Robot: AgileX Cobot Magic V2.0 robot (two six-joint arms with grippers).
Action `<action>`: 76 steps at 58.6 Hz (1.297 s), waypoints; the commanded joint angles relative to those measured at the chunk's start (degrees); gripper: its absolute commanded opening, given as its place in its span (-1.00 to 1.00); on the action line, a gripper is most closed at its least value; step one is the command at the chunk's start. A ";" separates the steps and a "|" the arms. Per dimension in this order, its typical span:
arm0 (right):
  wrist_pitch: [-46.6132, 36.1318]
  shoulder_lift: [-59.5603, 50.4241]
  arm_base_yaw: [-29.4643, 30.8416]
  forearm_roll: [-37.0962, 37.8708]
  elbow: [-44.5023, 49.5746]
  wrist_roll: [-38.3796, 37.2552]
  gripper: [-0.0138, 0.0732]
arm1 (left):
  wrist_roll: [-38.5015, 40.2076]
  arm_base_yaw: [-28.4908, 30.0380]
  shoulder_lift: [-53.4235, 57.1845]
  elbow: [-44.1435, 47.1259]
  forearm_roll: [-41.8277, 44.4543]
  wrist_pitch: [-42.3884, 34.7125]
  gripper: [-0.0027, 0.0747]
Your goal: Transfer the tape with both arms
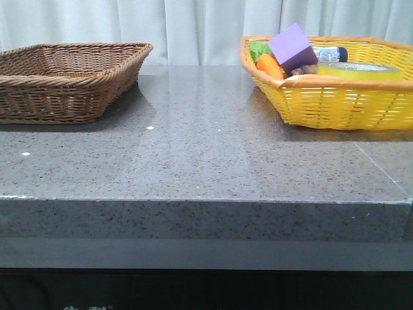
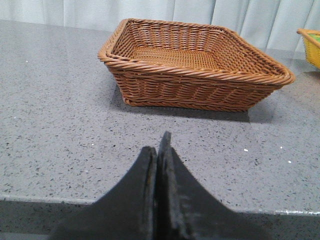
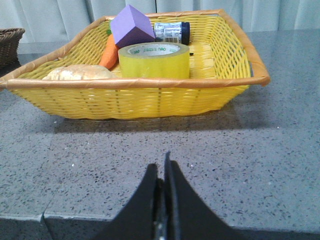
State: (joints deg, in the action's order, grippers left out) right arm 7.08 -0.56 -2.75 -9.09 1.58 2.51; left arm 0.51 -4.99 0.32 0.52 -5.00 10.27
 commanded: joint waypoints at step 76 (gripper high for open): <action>-5.29 -1.50 0.27 0.03 -1.47 0.54 -0.86 | 0.68 0.02 1.06 2.24 -0.46 -7.68 -0.98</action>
State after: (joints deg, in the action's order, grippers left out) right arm 7.08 -0.56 -2.75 -9.09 1.58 2.51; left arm 0.55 -4.99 0.32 0.52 -5.00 9.13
